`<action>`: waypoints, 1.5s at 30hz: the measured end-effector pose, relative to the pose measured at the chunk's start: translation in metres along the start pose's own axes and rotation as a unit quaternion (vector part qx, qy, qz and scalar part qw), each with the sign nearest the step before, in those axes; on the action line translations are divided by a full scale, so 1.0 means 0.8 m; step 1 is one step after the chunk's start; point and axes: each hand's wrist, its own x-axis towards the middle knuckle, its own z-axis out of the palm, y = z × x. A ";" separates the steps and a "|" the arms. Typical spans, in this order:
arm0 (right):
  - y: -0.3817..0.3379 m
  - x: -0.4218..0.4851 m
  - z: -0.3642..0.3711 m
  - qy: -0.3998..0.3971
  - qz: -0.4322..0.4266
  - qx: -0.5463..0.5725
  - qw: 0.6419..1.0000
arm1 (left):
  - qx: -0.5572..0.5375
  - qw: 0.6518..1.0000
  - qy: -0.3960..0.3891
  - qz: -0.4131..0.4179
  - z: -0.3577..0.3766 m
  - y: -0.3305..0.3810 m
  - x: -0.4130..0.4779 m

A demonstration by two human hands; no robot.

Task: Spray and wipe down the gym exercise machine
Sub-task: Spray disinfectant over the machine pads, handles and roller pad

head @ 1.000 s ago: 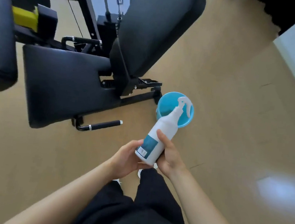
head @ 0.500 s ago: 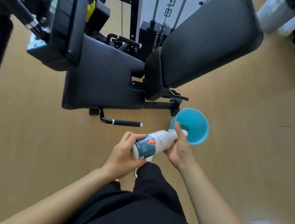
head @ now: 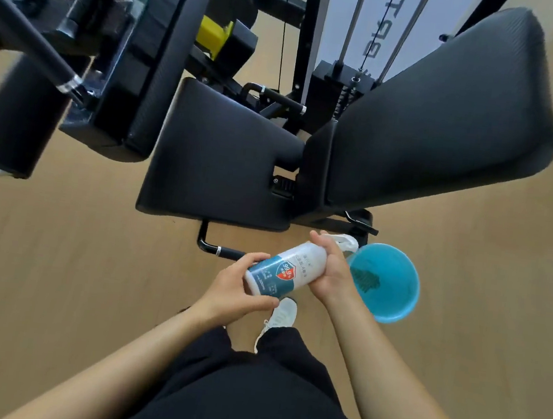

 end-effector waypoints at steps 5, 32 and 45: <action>-0.018 0.040 0.032 0.018 -0.001 -0.133 0.991 | -0.023 0.996 -0.032 -0.084 -0.005 -0.005 0.017; -0.063 0.012 0.147 0.229 -0.241 -0.128 0.935 | -0.039 0.963 -0.265 -0.021 -0.138 0.048 0.139; -0.105 -0.054 0.134 0.283 -0.413 -0.148 0.853 | -0.011 0.951 -0.306 0.051 -0.108 0.108 0.150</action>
